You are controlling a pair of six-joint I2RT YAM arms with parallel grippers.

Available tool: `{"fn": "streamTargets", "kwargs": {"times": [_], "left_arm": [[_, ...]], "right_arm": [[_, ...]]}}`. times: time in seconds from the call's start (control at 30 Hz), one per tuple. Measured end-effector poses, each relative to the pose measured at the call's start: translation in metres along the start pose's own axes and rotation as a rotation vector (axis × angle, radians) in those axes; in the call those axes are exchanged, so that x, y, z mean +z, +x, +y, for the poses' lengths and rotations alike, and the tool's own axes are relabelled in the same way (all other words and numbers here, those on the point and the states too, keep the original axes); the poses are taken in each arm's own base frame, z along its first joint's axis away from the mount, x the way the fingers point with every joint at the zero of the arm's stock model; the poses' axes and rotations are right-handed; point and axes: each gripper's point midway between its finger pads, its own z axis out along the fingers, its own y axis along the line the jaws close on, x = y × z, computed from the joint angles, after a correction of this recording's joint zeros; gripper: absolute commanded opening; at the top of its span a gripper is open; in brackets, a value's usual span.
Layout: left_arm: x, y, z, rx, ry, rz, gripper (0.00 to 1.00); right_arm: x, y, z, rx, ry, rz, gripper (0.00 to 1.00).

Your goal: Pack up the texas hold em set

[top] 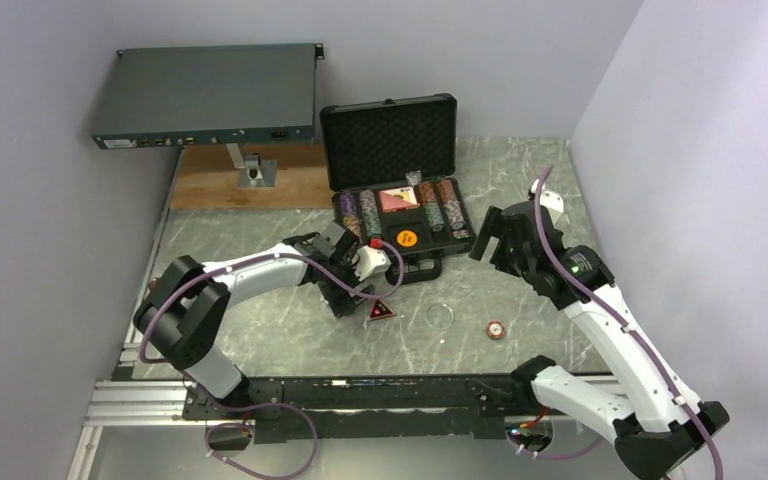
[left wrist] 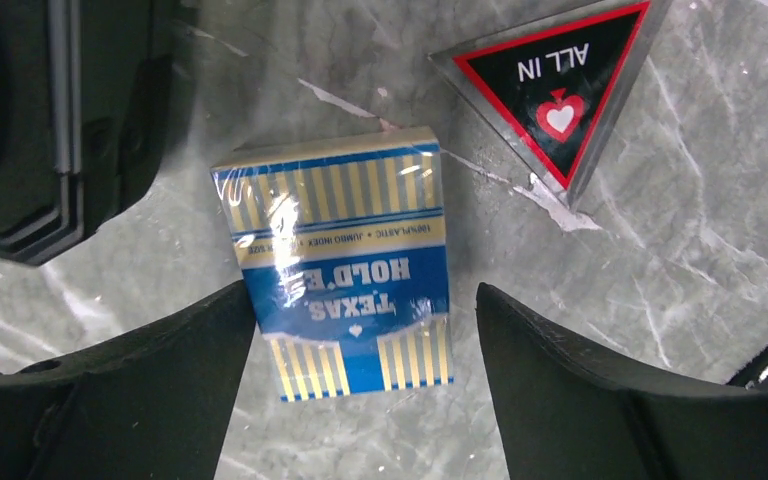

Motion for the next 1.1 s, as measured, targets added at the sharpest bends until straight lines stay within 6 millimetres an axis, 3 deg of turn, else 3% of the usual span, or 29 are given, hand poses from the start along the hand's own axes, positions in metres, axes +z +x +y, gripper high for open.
{"fn": "streamTargets", "kwargs": {"times": [0.27,0.33,0.47,0.63,0.73,0.87,1.1], "left_arm": [[0.016,0.005,0.002,0.017,-0.023,0.034,0.72],[0.017,0.005,0.003,0.018,-0.029,0.037,0.62],[0.016,0.005,0.003,0.022,-0.04,0.043,0.29],[0.015,0.004,0.003,0.013,-0.045,0.042,0.0],[0.011,0.002,0.003,0.001,-0.052,0.031,0.0],[-0.01,-0.01,0.002,0.0,-0.064,-0.005,0.0],[-0.071,-0.078,0.02,0.044,-0.153,-0.14,0.0]], "right_arm": [[-0.003,0.007,-0.007,0.004,0.021,0.028,1.0],[-0.004,0.009,-0.008,0.006,0.025,0.032,1.0],[-0.004,0.01,-0.009,0.01,0.031,0.039,1.0],[-0.004,0.011,-0.008,0.019,0.031,0.04,1.0],[-0.002,0.011,-0.008,0.021,0.034,0.044,1.0],[0.0,0.012,-0.008,0.019,0.04,0.051,1.0],[0.002,0.013,-0.007,0.014,0.047,0.058,1.0]]}}
